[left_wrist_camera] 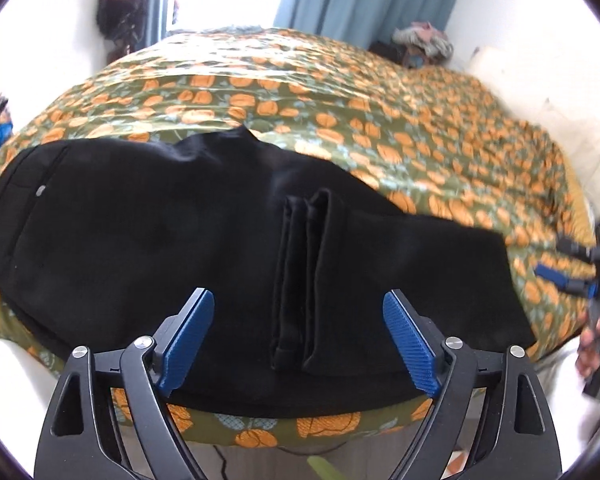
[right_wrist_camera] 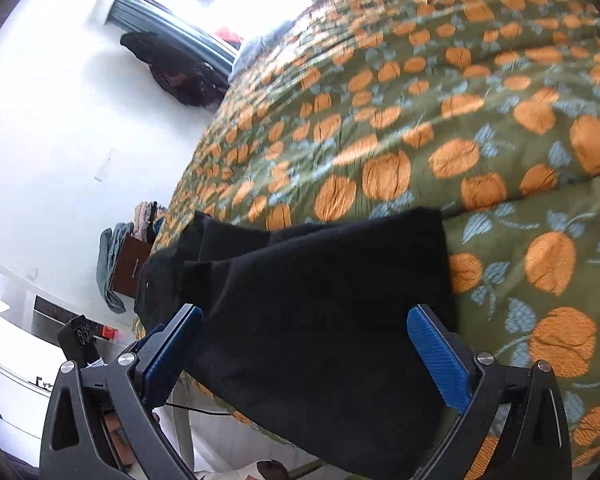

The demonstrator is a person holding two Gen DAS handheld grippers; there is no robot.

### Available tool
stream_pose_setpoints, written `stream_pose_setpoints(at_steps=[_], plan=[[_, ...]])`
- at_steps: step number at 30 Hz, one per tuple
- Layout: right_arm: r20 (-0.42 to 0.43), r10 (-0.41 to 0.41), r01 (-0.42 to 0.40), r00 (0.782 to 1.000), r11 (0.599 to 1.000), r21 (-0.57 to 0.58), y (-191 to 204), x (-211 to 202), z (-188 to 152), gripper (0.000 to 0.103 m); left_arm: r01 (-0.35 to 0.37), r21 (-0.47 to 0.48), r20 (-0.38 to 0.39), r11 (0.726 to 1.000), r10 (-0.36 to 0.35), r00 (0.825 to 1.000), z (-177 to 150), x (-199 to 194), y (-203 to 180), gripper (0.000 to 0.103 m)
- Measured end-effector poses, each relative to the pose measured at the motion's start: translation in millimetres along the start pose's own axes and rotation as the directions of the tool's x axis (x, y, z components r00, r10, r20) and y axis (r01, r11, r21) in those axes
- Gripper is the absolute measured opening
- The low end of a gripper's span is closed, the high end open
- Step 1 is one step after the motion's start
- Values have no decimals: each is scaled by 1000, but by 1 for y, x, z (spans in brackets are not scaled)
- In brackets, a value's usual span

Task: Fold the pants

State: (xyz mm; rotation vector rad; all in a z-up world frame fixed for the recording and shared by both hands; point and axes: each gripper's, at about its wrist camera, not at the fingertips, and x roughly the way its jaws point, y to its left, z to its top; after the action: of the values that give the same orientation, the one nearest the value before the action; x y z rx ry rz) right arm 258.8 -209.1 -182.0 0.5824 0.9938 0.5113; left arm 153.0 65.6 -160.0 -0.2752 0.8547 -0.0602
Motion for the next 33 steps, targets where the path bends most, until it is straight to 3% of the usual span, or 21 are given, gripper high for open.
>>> stream_pose_setpoints(at_steps=[2, 5, 8, 11, 16, 23, 33], plan=[[77, -65, 66, 995, 998, -14, -5, -27, -11, 102, -9, -33, -10, 999, 9, 1000, 2, 4, 6, 88], [156, -193, 193, 969, 981, 18, -26, -58, -38, 102, -24, -48, -50, 999, 21, 999, 0, 15, 9, 88], [159, -296, 285, 942, 955, 87, -53, -69, -54, 102, -25, -28, -51, 999, 23, 998, -2, 17, 5, 88], [182, -284, 261, 942, 955, 139, -64, -77, -52, 102, -31, 4, -52, 1000, 31, 998, -3, 18, -1, 88], [184, -364, 366, 913, 930, 24, -49, -62, -45, 102, -44, 30, -64, 999, 46, 997, -6, 22, -2, 88], [178, -361, 384, 916, 916, -118, -23, -41, -49, 102, -57, 17, -76, 998, 59, 995, -7, 27, 0, 88], [163, -359, 368, 919, 929, -29, -43, -44, -48, 102, -62, -15, -79, 998, 60, 995, -5, 27, 7, 88]])
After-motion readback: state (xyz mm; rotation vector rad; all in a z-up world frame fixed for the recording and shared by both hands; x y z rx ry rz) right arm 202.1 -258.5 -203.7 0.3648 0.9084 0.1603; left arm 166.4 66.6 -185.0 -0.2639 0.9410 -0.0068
